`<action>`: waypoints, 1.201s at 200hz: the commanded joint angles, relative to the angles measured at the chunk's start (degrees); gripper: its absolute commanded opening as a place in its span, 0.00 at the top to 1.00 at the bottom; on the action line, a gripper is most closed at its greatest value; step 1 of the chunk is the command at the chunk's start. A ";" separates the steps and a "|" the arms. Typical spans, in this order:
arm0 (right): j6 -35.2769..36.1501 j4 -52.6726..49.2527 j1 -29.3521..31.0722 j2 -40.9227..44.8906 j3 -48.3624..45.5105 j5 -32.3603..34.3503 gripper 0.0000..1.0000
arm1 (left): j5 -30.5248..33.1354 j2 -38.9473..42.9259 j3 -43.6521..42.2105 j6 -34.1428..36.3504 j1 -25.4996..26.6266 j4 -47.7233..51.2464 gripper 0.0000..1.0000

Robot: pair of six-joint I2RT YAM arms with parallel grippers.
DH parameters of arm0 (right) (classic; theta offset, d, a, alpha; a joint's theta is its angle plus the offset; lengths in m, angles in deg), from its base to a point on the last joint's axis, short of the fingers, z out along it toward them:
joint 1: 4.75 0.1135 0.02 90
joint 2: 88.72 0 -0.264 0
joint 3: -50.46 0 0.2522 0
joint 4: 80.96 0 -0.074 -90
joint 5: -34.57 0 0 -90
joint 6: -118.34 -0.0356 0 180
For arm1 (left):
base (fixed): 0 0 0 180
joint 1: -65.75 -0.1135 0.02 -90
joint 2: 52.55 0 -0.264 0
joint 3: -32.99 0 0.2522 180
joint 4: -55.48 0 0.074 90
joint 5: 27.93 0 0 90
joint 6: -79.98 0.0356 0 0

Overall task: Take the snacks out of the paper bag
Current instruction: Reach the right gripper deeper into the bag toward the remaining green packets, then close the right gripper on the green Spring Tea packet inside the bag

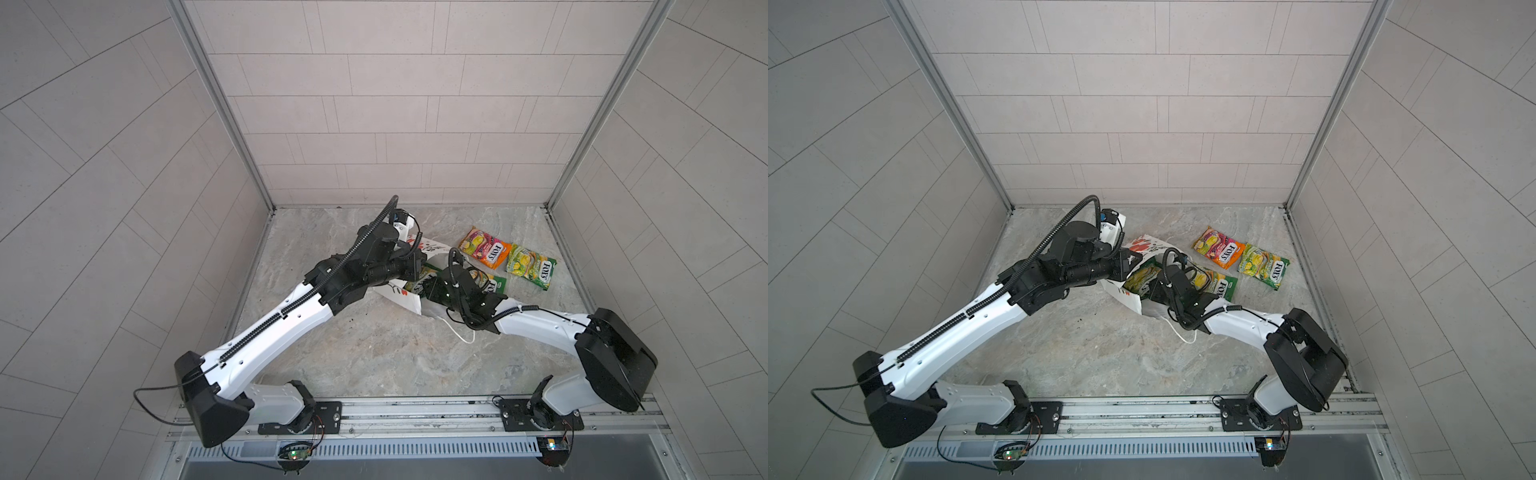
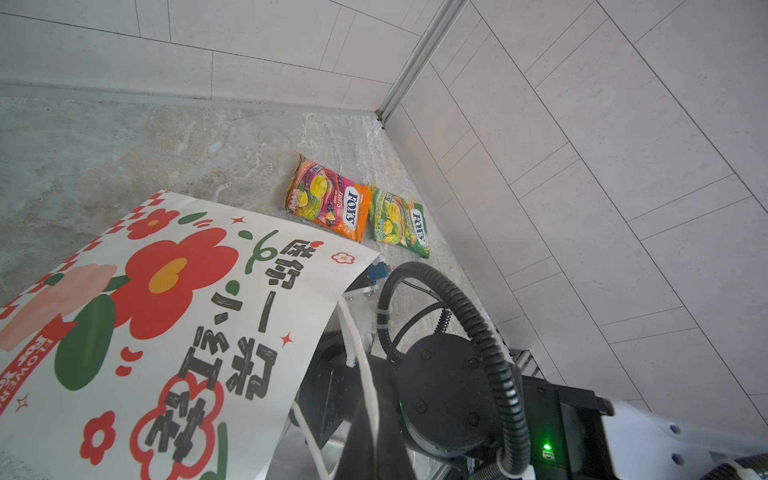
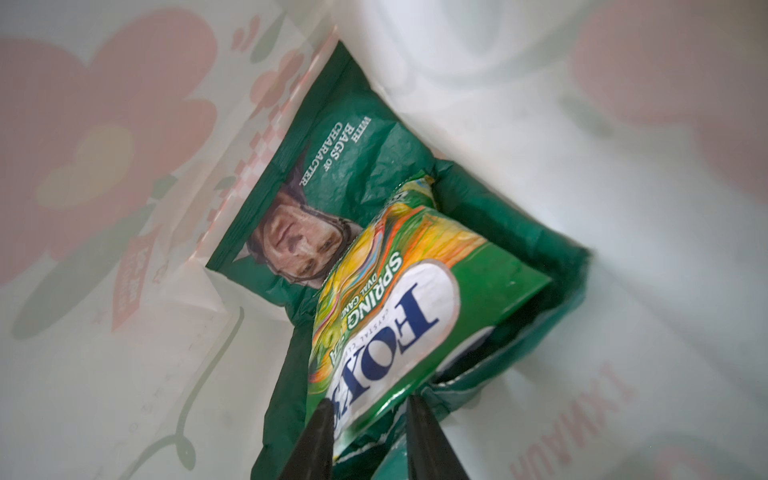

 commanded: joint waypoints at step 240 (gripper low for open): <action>-2.47 1.27 -1.36 -7.62 6.55 1.13 0.95 | -0.13 0.15 0.27 2.03 0.87 -0.30 1.00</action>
